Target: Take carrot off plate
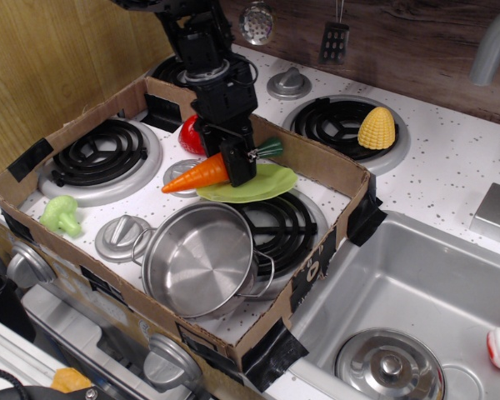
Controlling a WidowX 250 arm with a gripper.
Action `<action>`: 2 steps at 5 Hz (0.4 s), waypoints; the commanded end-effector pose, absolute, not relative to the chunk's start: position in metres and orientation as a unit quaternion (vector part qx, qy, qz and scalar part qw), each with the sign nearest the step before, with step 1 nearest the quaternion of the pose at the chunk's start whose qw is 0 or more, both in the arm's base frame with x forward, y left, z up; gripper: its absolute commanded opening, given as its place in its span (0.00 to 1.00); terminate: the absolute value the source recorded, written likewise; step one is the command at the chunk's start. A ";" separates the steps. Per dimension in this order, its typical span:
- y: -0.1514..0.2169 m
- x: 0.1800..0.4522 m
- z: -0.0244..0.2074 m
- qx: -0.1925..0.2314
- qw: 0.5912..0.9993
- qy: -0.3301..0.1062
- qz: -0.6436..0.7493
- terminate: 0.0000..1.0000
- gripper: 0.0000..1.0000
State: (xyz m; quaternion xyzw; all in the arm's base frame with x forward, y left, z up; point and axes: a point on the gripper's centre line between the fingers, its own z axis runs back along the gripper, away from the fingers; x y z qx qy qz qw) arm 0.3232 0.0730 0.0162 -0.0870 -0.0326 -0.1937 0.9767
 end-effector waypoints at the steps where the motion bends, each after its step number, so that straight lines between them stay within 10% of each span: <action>1: 0.065 0.324 0.053 -0.069 0.981 -0.053 -0.172 0.00 0.00; 2: 0.074 0.317 0.071 -0.039 0.989 -0.022 -0.143 0.00 0.00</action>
